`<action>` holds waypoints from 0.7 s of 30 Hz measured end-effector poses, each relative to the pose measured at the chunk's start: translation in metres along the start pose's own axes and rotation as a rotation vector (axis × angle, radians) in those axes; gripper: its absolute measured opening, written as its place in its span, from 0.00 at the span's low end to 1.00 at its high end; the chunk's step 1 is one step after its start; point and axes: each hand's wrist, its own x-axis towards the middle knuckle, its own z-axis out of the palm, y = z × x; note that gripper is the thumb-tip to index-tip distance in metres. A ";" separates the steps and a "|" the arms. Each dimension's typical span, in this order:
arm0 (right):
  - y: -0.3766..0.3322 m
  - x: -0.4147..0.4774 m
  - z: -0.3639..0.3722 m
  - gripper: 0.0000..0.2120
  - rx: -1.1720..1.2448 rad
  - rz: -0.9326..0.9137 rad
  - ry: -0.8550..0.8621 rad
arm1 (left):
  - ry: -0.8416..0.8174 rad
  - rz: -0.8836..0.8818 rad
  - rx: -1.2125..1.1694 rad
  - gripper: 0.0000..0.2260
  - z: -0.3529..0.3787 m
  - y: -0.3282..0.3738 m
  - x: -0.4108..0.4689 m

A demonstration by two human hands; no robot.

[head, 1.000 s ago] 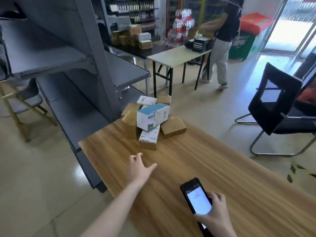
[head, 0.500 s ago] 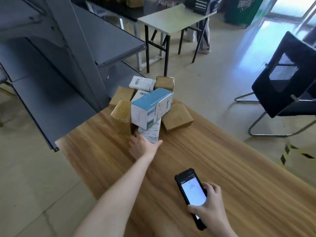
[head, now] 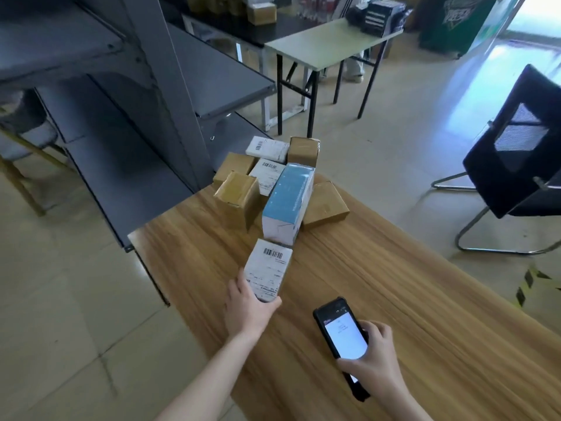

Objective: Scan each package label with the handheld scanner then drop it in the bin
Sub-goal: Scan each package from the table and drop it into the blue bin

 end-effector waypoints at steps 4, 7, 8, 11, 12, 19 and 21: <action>0.009 -0.015 -0.006 0.40 -0.049 -0.047 -0.056 | -0.043 0.040 0.010 0.47 -0.003 -0.021 -0.040; 0.020 -0.028 -0.017 0.41 -0.117 -0.088 -0.104 | -0.120 0.061 0.041 0.50 -0.005 -0.031 -0.063; 0.024 -0.033 -0.022 0.42 -0.155 -0.106 -0.116 | -0.144 0.074 0.052 0.51 -0.006 -0.033 -0.070; 0.037 -0.048 -0.040 0.46 -0.290 -0.177 -0.137 | -0.209 0.198 0.099 0.52 -0.012 -0.034 -0.085; 0.042 -0.053 -0.048 0.46 -0.342 -0.208 -0.134 | -0.225 0.265 0.125 0.52 -0.015 -0.033 -0.087; 0.075 -0.069 -0.099 0.45 -0.671 -0.411 -0.049 | -0.250 0.650 0.300 0.47 -0.036 -0.007 -0.106; 0.082 -0.073 -0.107 0.44 -0.719 -0.433 -0.014 | -0.255 0.715 0.348 0.46 -0.039 0.003 -0.112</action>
